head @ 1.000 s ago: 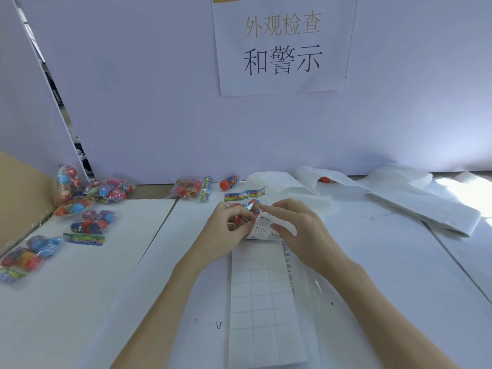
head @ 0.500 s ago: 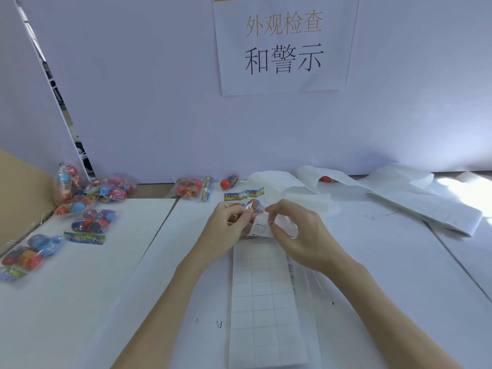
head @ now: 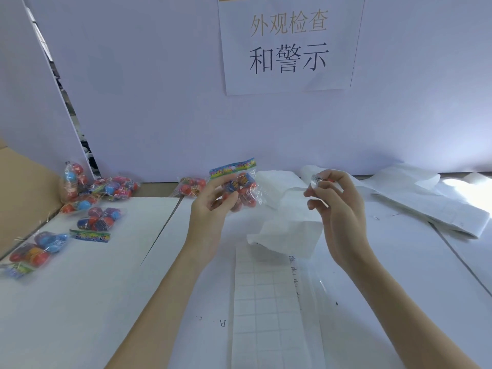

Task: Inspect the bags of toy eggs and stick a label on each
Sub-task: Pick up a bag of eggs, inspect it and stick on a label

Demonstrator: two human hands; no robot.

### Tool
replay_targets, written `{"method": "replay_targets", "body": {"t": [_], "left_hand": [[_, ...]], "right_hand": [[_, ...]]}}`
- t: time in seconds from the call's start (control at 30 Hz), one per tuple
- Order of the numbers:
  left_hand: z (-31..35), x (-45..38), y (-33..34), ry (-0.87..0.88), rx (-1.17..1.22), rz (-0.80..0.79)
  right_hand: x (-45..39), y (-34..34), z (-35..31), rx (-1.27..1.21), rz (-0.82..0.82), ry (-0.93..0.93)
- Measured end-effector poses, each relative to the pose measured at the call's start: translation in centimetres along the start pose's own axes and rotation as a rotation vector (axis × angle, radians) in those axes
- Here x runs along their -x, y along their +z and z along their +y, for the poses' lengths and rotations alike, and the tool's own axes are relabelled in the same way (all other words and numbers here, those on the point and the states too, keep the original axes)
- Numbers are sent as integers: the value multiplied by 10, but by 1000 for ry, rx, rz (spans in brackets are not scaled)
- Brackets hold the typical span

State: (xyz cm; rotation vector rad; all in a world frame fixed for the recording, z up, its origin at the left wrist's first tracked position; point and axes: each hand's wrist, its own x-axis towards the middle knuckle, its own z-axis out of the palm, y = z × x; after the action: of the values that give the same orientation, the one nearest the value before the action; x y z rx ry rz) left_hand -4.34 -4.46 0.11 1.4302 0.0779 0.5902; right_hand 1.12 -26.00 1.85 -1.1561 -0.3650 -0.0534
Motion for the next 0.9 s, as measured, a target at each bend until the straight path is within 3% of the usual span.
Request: {"method": "replay_targets", "body": {"t": [0.17,0.37,0.5,0.6,0.73,0.9], "left_hand": [[1,-3,2,-37,180,-34],[3,2,8,-6,129,-40],[4,3,10,-21,119,-67],[8,5,13,-69,237,-148],[7,10,17,-69,236,-233],[6,14,19,-76,70,-241]], "right_hand": [[-1,-1,0,106,-35,-26],[6,8,0,243,-122,-34],[6,11,1,83,-88,77],[5,11,0,-191,-63,225],[5,15,-4,-512,-155,392],[7,18,-8,-510,-216,390]]}}
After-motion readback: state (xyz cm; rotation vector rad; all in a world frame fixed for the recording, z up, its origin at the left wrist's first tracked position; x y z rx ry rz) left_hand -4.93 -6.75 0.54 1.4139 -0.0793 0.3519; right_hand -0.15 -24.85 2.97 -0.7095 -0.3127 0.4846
